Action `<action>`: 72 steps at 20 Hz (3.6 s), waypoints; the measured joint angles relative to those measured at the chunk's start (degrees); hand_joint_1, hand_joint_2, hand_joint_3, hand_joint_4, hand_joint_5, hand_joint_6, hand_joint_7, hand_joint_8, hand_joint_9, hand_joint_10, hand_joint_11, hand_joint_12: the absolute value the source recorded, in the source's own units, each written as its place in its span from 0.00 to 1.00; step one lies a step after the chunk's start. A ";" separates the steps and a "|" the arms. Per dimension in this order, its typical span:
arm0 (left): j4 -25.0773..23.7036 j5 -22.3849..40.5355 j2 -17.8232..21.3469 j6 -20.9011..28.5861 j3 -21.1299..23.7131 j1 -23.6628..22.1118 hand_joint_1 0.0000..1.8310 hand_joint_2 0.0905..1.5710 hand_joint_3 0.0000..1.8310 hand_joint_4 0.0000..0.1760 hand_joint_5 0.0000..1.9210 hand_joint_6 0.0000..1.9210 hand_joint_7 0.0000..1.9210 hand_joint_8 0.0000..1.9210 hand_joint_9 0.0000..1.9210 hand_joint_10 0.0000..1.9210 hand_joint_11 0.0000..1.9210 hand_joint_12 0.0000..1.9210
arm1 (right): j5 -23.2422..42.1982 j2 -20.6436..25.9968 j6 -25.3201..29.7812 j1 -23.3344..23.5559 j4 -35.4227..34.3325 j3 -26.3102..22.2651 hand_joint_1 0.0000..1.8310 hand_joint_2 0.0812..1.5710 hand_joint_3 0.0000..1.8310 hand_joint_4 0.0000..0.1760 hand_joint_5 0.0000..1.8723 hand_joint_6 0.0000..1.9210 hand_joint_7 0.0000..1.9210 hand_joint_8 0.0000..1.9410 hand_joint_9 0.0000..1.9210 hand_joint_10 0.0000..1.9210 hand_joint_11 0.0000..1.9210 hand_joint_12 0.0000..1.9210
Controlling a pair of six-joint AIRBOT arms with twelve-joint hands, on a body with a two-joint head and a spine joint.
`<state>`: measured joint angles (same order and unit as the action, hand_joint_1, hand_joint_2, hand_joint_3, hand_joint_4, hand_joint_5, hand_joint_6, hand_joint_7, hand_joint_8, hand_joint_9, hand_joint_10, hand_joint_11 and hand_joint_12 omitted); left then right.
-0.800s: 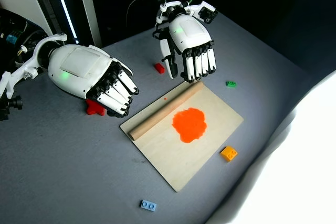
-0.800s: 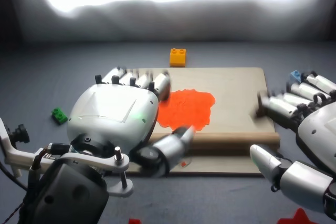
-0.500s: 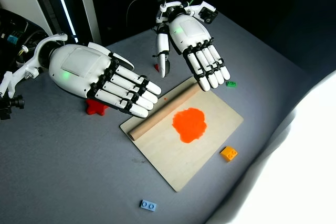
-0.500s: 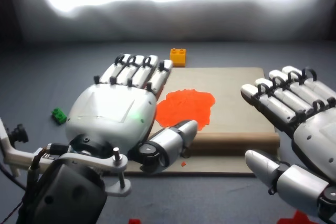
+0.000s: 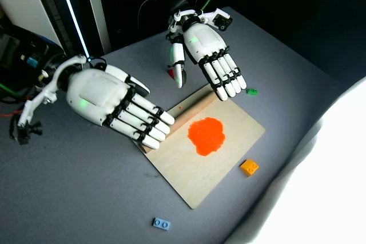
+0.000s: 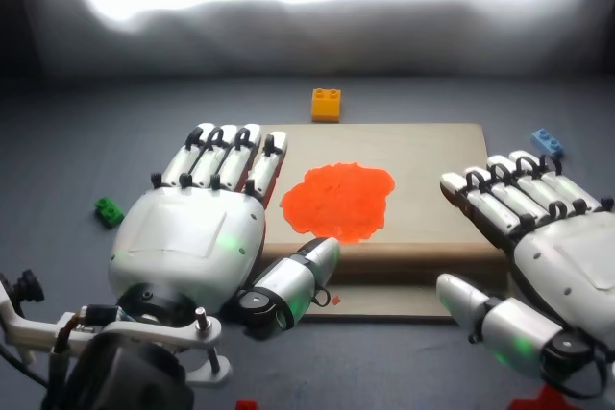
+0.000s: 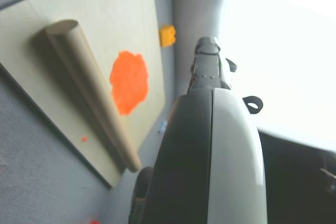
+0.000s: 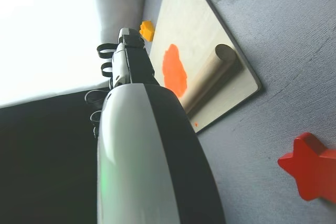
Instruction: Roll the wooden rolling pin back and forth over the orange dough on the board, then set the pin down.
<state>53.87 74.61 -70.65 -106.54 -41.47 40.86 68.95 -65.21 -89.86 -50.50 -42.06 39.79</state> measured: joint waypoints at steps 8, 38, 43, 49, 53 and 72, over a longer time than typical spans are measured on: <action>-4.68 -0.07 -4.37 4.48 -6.45 3.58 0.00 0.84 0.01 0.00 0.00 0.00 0.00 0.00 0.00 0.00 0.00 0.00 | 2.73 -7.04 0.02 3.34 -2.78 4.00 0.00 0.86 0.02 0.00 0.02 0.01 0.03 0.00 0.00 0.00 0.00 0.00; -6.84 0.81 -11.13 7.80 -15.26 7.28 0.00 0.88 0.01 0.00 0.01 0.01 0.02 0.01 0.00 0.00 0.00 0.00 | -0.31 -18.97 -3.45 3.89 -8.55 16.13 0.00 0.94 0.02 0.00 0.05 0.01 0.04 0.00 0.00 0.00 0.00 0.00; -7.13 0.85 -12.07 8.46 -16.33 7.28 0.00 0.88 0.01 0.00 0.00 0.00 0.01 0.00 0.00 0.00 0.00 0.00 | 0.48 -19.45 -3.39 4.31 -8.63 16.33 0.00 0.94 0.02 0.00 0.05 0.01 0.05 0.01 0.00 0.00 0.00 0.00; -6.93 0.63 -12.76 8.90 -17.09 7.02 0.00 0.88 0.01 0.00 0.00 0.00 0.00 0.00 0.00 0.00 0.00 0.00 | 0.63 -20.00 -3.41 4.59 -9.27 17.68 0.00 0.94 0.01 0.00 0.04 0.01 0.04 0.00 0.00 0.00 0.00 0.00; -6.91 0.39 -12.81 8.98 -18.03 6.73 0.00 0.88 0.01 0.00 0.01 0.00 0.01 0.00 0.00 0.00 0.00 0.00 | 0.59 -20.28 -3.41 4.66 -8.68 18.45 0.00 0.94 0.01 0.00 0.04 0.00 0.03 0.00 0.00 0.00 0.00 0.00; -7.56 -0.70 -14.23 10.62 -21.29 6.10 0.00 0.90 0.01 0.00 0.00 0.00 0.00 0.00 0.00 0.00 0.00 0.00 | 0.17 -20.26 -3.15 4.72 -8.57 20.28 0.00 0.96 0.01 0.00 0.05 0.00 0.04 0.00 0.00 0.00 0.00 0.00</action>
<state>46.30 73.91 -84.88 -95.92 -62.76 46.96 69.12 -85.47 -93.01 -45.78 -50.63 60.07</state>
